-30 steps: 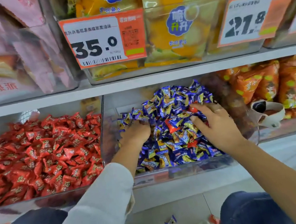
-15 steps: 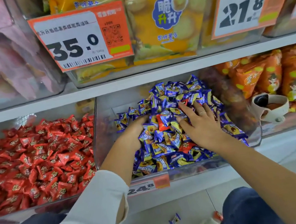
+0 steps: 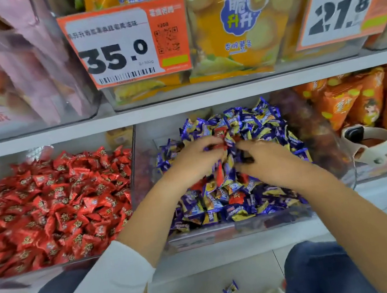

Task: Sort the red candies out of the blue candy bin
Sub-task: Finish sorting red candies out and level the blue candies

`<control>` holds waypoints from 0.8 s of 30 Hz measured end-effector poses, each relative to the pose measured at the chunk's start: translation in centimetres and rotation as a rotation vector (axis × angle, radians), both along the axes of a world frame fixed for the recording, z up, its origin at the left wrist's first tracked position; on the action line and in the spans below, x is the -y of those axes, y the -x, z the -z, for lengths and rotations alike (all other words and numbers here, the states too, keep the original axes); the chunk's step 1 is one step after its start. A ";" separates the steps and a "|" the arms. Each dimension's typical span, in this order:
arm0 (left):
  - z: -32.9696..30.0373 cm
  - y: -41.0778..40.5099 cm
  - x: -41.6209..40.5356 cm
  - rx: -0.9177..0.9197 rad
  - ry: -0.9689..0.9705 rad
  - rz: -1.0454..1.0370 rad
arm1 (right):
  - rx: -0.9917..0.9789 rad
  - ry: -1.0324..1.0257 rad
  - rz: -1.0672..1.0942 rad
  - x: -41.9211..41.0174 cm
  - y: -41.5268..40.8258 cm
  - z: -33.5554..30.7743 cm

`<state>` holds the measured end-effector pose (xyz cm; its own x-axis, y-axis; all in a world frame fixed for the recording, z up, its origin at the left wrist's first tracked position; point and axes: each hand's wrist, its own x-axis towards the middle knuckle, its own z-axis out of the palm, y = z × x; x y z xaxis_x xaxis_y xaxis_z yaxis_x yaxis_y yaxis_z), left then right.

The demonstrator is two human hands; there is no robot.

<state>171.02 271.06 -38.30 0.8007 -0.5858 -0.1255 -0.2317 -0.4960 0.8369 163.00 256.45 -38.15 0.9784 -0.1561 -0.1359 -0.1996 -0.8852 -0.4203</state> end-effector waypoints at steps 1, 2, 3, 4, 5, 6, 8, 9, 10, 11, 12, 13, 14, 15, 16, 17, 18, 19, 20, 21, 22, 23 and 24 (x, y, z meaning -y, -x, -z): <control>0.0 0.3 -0.4 -0.003 -0.037 0.091 | -0.028 0.000 0.018 0.8 0.8 -0.5; -0.2 0.7 -0.9 -0.001 -0.060 0.156 | -0.049 -0.014 0.039 1.6 1.7 -0.9; -0.5 0.9 -1.4 0.017 -0.075 0.194 | -0.054 -0.031 0.064 2.4 2.4 -1.3; -0.5 0.9 -2.0 0.036 -0.092 0.206 | -0.044 -0.047 0.091 3.1 3.2 -1.6; -0.6 0.9 -2.6 0.054 -0.100 0.209 | -0.023 -0.053 0.119 3.7 3.8 -1.9; -0.7 0.8 -3.1 0.068 -0.111 0.208 | 0.000 -0.057 0.146 4.1 4.4 -2.1; -0.8 0.8 -3.8 0.087 -0.122 0.207 | 0.051 -0.056 0.187 4.2 5.1 -2.5; -0.8 0.7 -4.0 0.106 -0.136 0.191 | 0.074 -0.055 0.196 4.0 5.3 -2.5; -0.8 0.6 -4.1 0.132 -0.161 0.173 | 0.098 -0.056 0.200 3.5 5.4 -2.5; -0.9 0.5 -4.1 0.152 -0.194 0.163 | 0.123 -0.058 0.198 2.9 5.4 -2.3; -0.9 0.4 -4.1 0.158 -0.221 0.169 | 0.145 -0.053 0.187 2.3 5.3 -2.1; -0.9 0.3 -4.0 0.145 -0.233 0.182 | 0.157 -0.037 0.166 1.7 5.2 -1.7; -0.9 0.3 -3.9 0.123 -0.238 0.184 | 0.162 -0.010 0.135 1.1 5.0 -1.3; -0.9 0.4 -3.9 0.102 -0.242 0.175 | 0.159 0.024 0.098 0.6 4.8 -1.0; -0.8 0.4 -3.9 0.093 -0.246 0.164 | 0.145 0.062 0.063 0.2 4.6 -0.8; -0.7 0.3 -4.1 0.096 -0.231 0.149 | 0.122 0.098 0.030 0.0 4.3 -0.7; -0.8 0.2 -4.2 0.091 -0.194 0.124 | 0.099 0.127 0.001 -0.1 4.0 -0.5; -1.0 0.1 -4.5 0.095 -0.157 0.096 | 0.080 0.146 -0.016 -0.1 3.8 -0.5; -1.2 0.0 -4.7 0.122 -0.147 0.072 | 0.074 0.161 -0.020 -0.1 3.6 -0.5; -1.3 -0.2 -4.8 0.170 -0.171 0.050 | 0.074 0.172 -0.016 -0.1 3.4 -0.5; -1.4 -0.4 -4.8 0.217 -0.211 0.024 | 0.071 0.184 -0.012 0.0 3.3 -0.6; -1.3 -0.5 -4.6 0.253 -0.262 0.008 | 0.068 0.190 -0.012 0.1 3.2 -0.6; -1.1 -0.5 -4.2 0.278 -0.316 0.004 | 0.069 0.192 -0.009 0.2 3.1 -0.6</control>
<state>171.48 275.29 -37.19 0.8274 -0.5560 -0.0789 -0.4295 -0.7170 0.5490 159.88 256.27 -37.55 0.9858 -0.1640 -0.0371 -0.1680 -0.9519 -0.2562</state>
